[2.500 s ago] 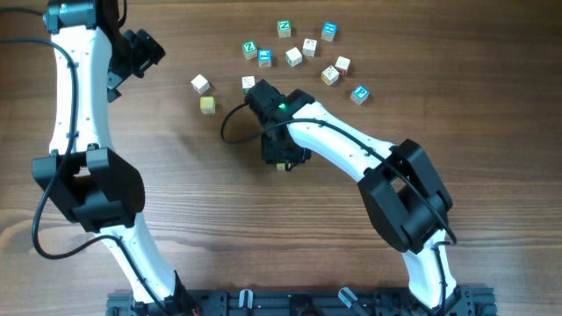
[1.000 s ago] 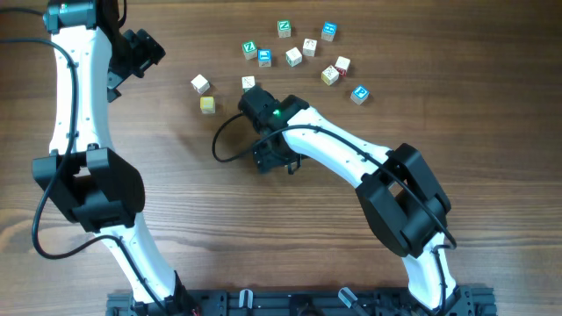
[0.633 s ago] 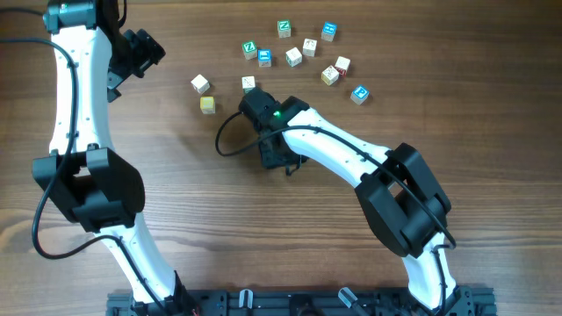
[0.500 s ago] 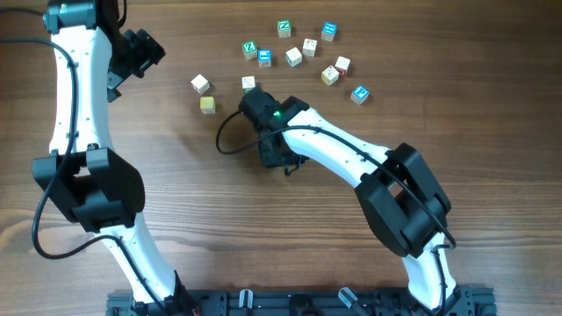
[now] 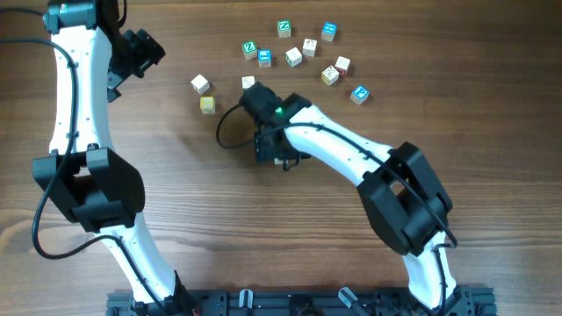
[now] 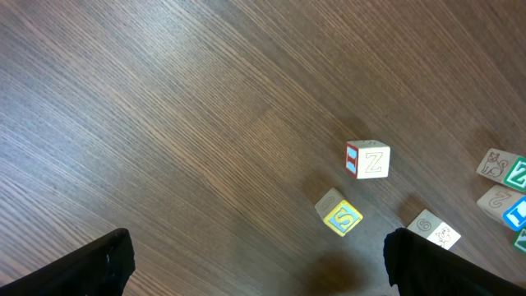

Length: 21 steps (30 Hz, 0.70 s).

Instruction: Form a tower

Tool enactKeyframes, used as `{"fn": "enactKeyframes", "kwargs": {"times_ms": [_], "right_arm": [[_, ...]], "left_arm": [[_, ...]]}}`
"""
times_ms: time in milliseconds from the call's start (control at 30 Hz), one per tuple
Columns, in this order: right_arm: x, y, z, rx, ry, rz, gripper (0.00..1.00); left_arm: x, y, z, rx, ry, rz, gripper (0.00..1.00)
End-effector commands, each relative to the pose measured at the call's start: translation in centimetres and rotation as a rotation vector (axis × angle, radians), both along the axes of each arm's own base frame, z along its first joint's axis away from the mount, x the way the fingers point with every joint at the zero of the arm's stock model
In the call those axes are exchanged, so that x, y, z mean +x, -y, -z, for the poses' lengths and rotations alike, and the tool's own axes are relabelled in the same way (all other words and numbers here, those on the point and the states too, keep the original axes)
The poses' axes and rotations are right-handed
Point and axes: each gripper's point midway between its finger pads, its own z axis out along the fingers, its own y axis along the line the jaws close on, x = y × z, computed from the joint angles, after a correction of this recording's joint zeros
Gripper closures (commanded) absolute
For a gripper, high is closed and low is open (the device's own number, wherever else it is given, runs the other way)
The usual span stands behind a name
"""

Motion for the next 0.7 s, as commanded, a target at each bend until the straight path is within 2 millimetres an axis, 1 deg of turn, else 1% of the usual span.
{"fn": "enactKeyframes", "kwargs": {"times_ms": [0, 33, 67, 100, 167, 200, 233, 300, 367, 433, 567, 633, 667], "right_arm": [[5.7, -0.1, -4.3, 0.079, 0.146, -0.042, 0.0], [6.6, -0.7, -4.8, 0.145, 0.157, -0.054, 0.0], [7.4, -0.6, -5.1, 0.181, 0.164, -0.044, 0.0], [7.9, -0.2, -5.1, 0.181, 0.171, -0.032, 0.01], [8.5, 0.1, -5.2, 0.183, 0.186, -0.022, 0.21], [8.6, 0.1, -5.1, 0.185, 0.194, -0.022, 0.25], [8.6, -0.2, -4.9, 0.188, 0.199, -0.028, 0.26], [8.3, -0.7, -4.1, 0.179, 0.196, -0.038, 0.26], [8.4, -0.1, -2.7, 0.136, 0.201, -0.028, 0.26], [8.3, 0.0, -1.9, 0.131, 0.194, -0.029, 0.26], [7.5, 0.0, 0.8, 0.097, 0.15, -0.063, 0.26], [7.5, 0.2, 2.2, 0.079, 0.132, -0.064, 0.27], [7.4, 0.3, 2.8, 0.07, 0.124, -0.062, 0.31]], "left_arm": [[0.1, -0.1, -0.4, 0.005, 0.01, 0.004, 0.0], [0.1, -0.1, -0.4, 0.005, 0.01, 0.004, 0.0], [0.1, -0.1, -0.4, 0.005, 0.01, 0.004, 0.0], [0.1, -0.1, -0.4, 0.005, 0.01, 0.004, 0.0], [0.1, -0.1, -0.4, 0.005, 0.01, 0.004, 0.0], [0.1, -0.1, -0.4, 0.005, 0.01, 0.004, 0.0], [0.1, -0.1, -0.4, 0.005, 0.01, 0.004, 0.0], [0.1, -0.1, -0.4, 0.005, 0.01, 0.004, 0.0], [0.1, -0.1, -0.4, 0.005, 0.01, 0.004, 0.0], [0.1, -0.1, -0.4, 0.005, 0.01, 0.004, 0.0], [0.1, -0.1, -0.4, 0.005, 0.01, 0.004, 0.0], [0.1, -0.1, -0.4, 0.005, 0.01, 0.004, 0.0], [0.1, -0.1, -0.4, 0.005, 0.01, 0.004, 0.0]]}}
